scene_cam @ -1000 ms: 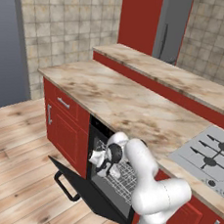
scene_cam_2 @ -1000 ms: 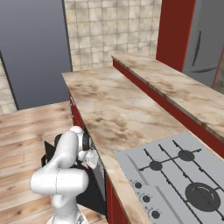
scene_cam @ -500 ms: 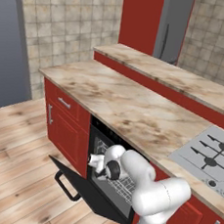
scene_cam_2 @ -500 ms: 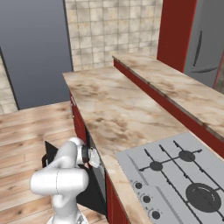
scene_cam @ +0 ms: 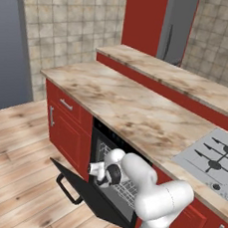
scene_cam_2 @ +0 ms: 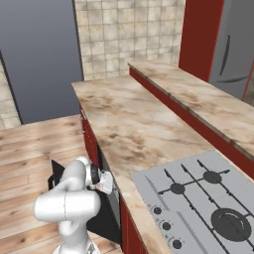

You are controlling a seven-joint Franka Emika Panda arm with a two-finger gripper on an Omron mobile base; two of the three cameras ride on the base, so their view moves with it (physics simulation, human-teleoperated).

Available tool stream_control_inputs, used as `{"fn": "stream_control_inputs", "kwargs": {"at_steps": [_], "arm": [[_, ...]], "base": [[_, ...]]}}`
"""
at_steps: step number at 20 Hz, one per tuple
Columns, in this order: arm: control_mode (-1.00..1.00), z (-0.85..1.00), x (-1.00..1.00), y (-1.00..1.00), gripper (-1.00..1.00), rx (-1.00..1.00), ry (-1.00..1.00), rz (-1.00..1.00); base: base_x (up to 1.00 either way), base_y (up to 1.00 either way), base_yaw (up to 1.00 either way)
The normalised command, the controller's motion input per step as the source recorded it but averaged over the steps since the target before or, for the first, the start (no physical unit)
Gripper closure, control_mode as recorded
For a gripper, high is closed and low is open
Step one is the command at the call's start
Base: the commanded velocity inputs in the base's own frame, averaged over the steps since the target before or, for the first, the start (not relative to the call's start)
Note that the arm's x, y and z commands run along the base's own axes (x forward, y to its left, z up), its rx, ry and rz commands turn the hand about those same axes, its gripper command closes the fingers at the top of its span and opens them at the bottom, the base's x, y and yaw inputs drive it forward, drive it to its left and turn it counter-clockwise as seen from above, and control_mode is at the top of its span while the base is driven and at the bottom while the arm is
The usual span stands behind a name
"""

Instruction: Open the dishwasher door and pull out the top rack.

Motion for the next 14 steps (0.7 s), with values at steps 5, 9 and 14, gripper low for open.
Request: {"fn": "stream_control_inputs", "kwargs": {"at_steps": [5,9,14], "arm": [[-1.0,0.04,-0.23,0.04,-1.0,-0.14,-0.14,-0.24],[-1.0,0.35,-0.01,0.06,-1.0,-0.15,-0.18,-0.26],[-1.0,0.57,0.03,0.01,-1.0,-0.14,-0.21,-0.22]], "base": [[0.0,0.0,0.0],[0.0,0.0,0.0],[0.0,0.0,0.0]]}}
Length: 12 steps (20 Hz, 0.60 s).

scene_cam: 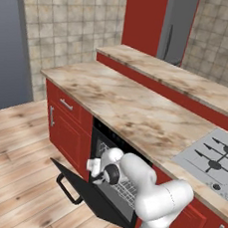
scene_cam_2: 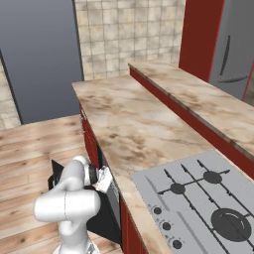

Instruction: Open the dishwasher door and pull out the top rack.

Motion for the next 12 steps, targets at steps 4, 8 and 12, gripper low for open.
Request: {"fn": "stream_control_inputs", "kwargs": {"at_steps": [4,8,12], "arm": [[-1.0,0.34,0.09,0.0,-1.0,-0.14,-0.24,-0.14],[-1.0,-0.01,0.22,0.0,-1.0,-0.13,-0.19,-0.1],[-1.0,-0.41,0.3,-0.25,-1.0,-0.06,-0.1,-0.07]], "base": [[0.0,0.0,0.0],[0.0,0.0,0.0],[0.0,0.0,0.0]]}}
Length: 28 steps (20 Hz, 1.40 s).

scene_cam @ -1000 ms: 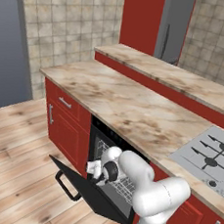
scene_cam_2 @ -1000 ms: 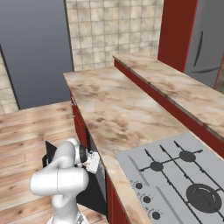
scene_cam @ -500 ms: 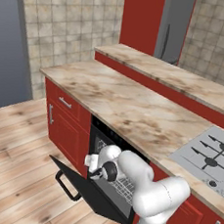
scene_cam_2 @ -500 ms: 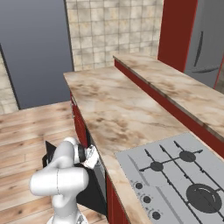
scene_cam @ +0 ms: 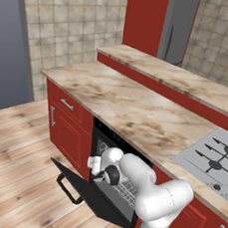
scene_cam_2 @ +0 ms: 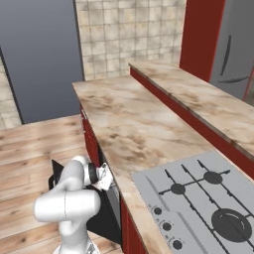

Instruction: Open the dishwasher door and pull out the top rack.

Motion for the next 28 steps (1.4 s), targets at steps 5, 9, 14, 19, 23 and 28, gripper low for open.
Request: {"fn": "stream_control_inputs", "kwargs": {"at_steps": [5,9,14,19,23,28], "arm": [[-1.0,-0.51,0.27,-0.54,-1.0,0.0,-0.03,-0.04],[-1.0,-0.72,0.23,-0.64,-1.0,0.07,0.01,-0.04],[-1.0,-0.72,-0.08,-0.17,-1.0,0.15,0.2,-0.06],[-1.0,-0.68,-0.7,0.19,-1.0,0.34,0.24,0.01],[-1.0,-0.61,-0.91,0.39,-1.0,0.58,0.18,0.08],[-1.0,-0.73,-1.0,0.71,-1.0,0.55,0.12,0.1]], "base": [[0.0,0.0,0.0],[0.0,0.0,0.0],[0.0,0.0,0.0],[0.0,0.0,0.0],[0.0,0.0,0.0],[0.0,0.0,0.0]]}}
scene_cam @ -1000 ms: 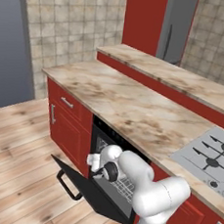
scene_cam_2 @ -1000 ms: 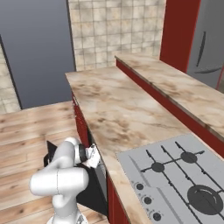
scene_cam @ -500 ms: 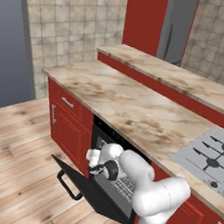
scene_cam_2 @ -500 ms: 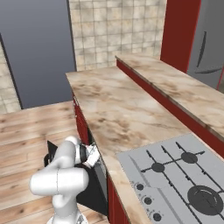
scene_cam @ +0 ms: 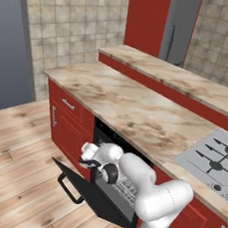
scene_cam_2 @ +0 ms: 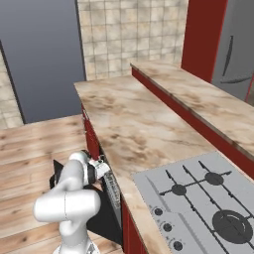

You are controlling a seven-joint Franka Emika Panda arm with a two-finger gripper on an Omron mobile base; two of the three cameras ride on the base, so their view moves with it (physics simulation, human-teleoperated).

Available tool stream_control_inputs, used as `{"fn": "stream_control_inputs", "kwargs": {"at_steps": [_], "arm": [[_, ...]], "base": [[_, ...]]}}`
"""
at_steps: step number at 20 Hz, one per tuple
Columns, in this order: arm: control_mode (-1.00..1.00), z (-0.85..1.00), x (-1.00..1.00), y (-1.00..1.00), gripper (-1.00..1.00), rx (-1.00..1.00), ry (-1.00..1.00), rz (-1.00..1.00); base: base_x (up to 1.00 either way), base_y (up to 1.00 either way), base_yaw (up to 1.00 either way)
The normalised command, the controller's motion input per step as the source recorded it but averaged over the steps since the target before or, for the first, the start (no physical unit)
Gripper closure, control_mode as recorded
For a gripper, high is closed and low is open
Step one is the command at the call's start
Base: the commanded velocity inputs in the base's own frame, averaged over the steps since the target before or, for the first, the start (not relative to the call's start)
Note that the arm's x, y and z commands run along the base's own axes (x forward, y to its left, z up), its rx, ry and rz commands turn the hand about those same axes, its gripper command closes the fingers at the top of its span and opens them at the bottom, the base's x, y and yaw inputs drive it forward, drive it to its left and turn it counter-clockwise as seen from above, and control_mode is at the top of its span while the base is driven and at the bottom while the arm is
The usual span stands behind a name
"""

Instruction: Open the dishwasher door and pull out the top rack.

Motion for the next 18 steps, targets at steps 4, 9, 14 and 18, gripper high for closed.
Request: {"fn": "stream_control_inputs", "kwargs": {"at_steps": [4,9,14,18], "arm": [[-1.0,-0.58,-1.0,0.94,-1.0,0.54,0.12,0.12],[-1.0,-0.39,-1.0,0.86,-1.0,0.56,0.07,0.13],[-1.0,-0.1,-0.83,0.58,-1.0,0.51,0.02,0.09],[-1.0,0.32,-0.49,0.05,-1.0,0.4,-0.01,0.06]], "base": [[0.0,0.0,0.0],[0.0,0.0,0.0],[0.0,0.0,0.0],[0.0,0.0,0.0]]}}
